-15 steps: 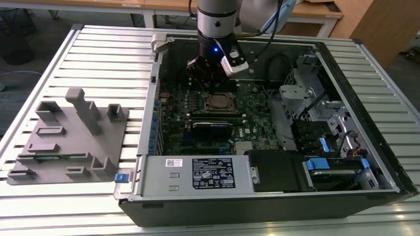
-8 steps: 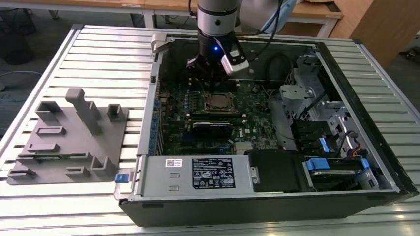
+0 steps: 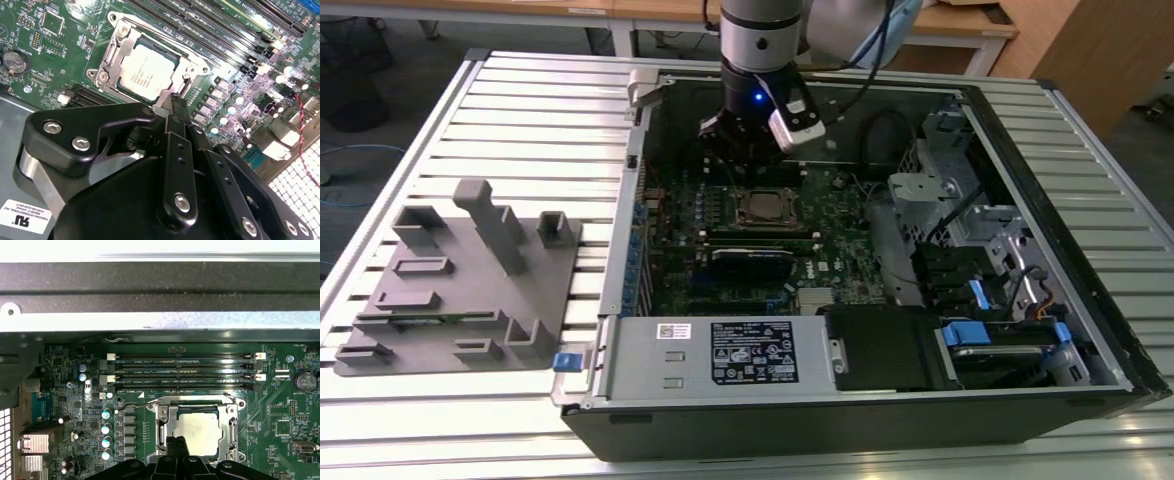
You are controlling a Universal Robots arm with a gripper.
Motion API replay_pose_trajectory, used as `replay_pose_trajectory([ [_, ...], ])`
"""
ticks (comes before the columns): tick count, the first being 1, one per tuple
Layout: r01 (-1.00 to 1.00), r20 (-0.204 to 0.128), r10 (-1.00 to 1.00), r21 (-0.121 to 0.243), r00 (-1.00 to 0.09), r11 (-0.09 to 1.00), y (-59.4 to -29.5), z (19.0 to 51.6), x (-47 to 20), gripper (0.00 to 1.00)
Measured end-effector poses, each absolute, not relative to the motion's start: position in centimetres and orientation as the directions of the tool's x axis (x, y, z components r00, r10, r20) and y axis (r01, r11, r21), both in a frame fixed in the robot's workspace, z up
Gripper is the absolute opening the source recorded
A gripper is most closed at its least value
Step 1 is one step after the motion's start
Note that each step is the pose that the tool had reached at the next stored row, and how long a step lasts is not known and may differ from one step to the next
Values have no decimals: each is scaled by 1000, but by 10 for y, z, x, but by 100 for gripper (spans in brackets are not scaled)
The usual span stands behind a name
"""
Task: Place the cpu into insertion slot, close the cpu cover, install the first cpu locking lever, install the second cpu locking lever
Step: 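Install the first cpu locking lever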
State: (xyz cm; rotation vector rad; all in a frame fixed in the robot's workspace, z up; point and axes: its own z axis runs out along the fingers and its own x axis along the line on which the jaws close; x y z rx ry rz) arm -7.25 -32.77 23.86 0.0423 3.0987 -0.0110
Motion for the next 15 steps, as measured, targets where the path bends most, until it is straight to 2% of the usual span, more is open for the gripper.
replay_pose_trajectory([
  [15,27,-43,27,-6,-999,1000,-328,241,-76,11],
])
